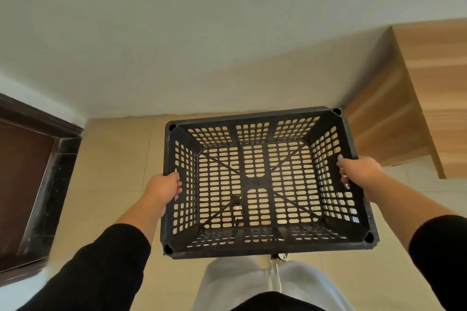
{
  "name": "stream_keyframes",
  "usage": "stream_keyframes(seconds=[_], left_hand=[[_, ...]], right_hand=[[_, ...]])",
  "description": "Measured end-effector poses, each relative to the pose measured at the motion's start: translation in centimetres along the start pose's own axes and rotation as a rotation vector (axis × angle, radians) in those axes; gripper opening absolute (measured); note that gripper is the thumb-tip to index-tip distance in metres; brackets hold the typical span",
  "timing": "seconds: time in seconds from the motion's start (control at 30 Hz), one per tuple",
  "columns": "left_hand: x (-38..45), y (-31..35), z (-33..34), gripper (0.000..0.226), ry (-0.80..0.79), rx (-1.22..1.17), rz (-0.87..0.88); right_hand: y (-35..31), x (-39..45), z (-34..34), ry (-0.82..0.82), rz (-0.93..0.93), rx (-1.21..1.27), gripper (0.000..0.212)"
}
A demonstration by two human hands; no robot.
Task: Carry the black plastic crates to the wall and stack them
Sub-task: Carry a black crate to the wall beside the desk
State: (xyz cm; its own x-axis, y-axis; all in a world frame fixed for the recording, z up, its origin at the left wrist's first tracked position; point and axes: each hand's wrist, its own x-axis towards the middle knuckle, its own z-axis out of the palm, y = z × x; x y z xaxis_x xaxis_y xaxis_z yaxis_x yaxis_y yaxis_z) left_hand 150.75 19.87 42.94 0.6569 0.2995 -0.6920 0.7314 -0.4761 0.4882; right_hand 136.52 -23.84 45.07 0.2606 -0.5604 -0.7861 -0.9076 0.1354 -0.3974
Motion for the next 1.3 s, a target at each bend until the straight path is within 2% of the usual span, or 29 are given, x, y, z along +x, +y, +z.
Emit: stream_keyframes(seconds=[0.3,0.53,0.93,1.3], left_hand=[[11.1,8.6,5.0,0.022,-0.107,0.055,-0.031],[17.5,12.3,11.2,0.022,-0.099,0.117,-0.035],[31.0,10.2,25.4,0.025,0.027,0.091,-0.098],[46.0,6.1,35.2,0.028,0.025,0.078,-0.114]], right_hand=[[-7.3,7.9,2.4,0.091,0.065,-0.037,0.043],[-10.0,16.7,3.2,0.075,0.078,-0.063,0.034],[-8.6,39.0,10.4,0.050,0.096,-0.113,0.036],[-7.1,55.1,19.2,0.069,0.093,-0.080,0.031]])
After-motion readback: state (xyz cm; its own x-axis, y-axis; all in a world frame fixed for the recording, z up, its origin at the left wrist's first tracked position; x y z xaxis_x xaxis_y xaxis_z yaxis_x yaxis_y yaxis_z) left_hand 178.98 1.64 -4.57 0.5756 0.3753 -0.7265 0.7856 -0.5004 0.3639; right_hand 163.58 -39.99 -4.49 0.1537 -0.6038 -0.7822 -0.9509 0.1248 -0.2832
